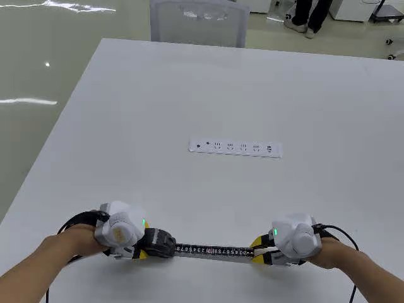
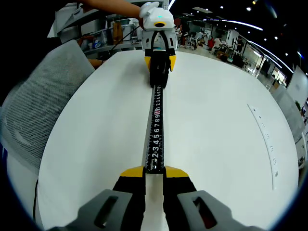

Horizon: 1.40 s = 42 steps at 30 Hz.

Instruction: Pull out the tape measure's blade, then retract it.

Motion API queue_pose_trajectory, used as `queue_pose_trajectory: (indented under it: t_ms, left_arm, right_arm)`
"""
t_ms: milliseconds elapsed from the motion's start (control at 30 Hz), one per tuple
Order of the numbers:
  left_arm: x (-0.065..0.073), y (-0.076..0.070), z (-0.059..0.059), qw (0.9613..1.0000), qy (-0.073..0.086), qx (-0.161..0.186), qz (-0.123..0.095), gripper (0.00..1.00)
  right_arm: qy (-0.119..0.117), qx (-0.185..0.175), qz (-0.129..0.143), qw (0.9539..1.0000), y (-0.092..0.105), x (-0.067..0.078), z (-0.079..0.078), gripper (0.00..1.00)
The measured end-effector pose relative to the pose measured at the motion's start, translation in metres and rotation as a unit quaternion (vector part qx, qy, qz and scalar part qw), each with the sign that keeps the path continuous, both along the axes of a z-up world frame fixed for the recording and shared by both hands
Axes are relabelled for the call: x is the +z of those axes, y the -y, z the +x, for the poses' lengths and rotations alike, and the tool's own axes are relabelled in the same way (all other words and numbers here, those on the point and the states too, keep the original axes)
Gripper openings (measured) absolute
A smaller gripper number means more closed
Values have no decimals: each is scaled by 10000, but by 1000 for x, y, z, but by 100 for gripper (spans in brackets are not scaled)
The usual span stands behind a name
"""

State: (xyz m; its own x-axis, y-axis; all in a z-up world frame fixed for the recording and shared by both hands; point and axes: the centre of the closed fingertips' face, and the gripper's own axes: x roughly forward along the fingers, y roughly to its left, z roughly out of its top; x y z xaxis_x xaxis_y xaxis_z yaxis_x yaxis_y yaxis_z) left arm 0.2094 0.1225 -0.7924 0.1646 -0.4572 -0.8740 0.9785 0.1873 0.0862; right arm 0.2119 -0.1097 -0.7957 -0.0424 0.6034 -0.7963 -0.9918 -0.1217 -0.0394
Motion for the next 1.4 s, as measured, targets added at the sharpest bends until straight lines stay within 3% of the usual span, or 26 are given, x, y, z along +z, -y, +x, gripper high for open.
queue_pose_trajectory:
  t_ms: [800, 1400]
  left_arm:
    - [4, 3, -1, 10000, 10, 1, 16, 29]
    - [-2, 0, 1, 10000, 12, -7, 30, 29]
  right_arm:
    - [3, -33, -32, 10000, 9, -1, 1, 12]
    - [25, -52, -75, 10000, 17, -1, 0, 12]
